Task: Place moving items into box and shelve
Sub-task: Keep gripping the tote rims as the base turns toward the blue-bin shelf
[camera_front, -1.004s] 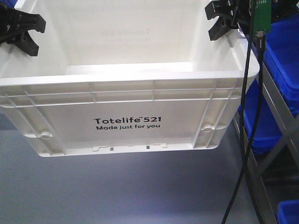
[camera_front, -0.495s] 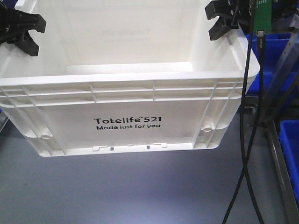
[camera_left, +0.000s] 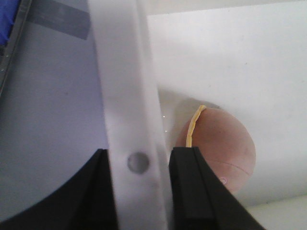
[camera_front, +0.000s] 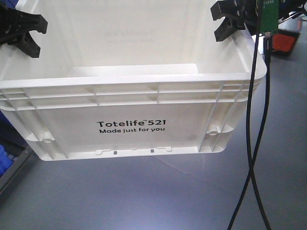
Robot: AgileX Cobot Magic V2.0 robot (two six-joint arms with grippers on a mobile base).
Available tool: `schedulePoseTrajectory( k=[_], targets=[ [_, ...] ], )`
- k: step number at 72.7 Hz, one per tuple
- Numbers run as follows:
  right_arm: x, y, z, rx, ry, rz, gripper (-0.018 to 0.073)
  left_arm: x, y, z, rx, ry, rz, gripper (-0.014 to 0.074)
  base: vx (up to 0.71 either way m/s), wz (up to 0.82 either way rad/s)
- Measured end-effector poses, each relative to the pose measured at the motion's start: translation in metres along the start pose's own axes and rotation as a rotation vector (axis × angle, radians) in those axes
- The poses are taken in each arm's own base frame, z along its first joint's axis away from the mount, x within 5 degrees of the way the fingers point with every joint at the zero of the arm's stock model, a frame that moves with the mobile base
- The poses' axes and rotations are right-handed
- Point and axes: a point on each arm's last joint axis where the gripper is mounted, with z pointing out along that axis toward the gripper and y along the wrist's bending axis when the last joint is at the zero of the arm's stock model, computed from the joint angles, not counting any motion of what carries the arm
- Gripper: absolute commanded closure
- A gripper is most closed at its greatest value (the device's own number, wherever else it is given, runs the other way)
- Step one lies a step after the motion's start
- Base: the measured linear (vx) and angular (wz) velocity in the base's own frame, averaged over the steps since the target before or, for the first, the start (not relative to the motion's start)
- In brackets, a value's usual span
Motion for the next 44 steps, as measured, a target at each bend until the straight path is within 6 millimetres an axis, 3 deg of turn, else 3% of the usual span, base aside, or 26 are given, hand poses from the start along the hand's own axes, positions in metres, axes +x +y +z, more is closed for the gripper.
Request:
schedulePoseTrajectory(
  k=[23,44],
  targets=[
    [-0.0001,0.0003,0.0,-0.003,-0.001,0.001,0.0564,0.0,0.0004,0.0,-0.004,0.0,0.001,0.06,0.18,0.65],
    [-0.0001,0.0003,0.0,-0.004,-0.001,0.001,0.0564,0.0,0.0004,0.0,-0.004,0.0,0.001,0.06,0.1,0.41]
  ],
)
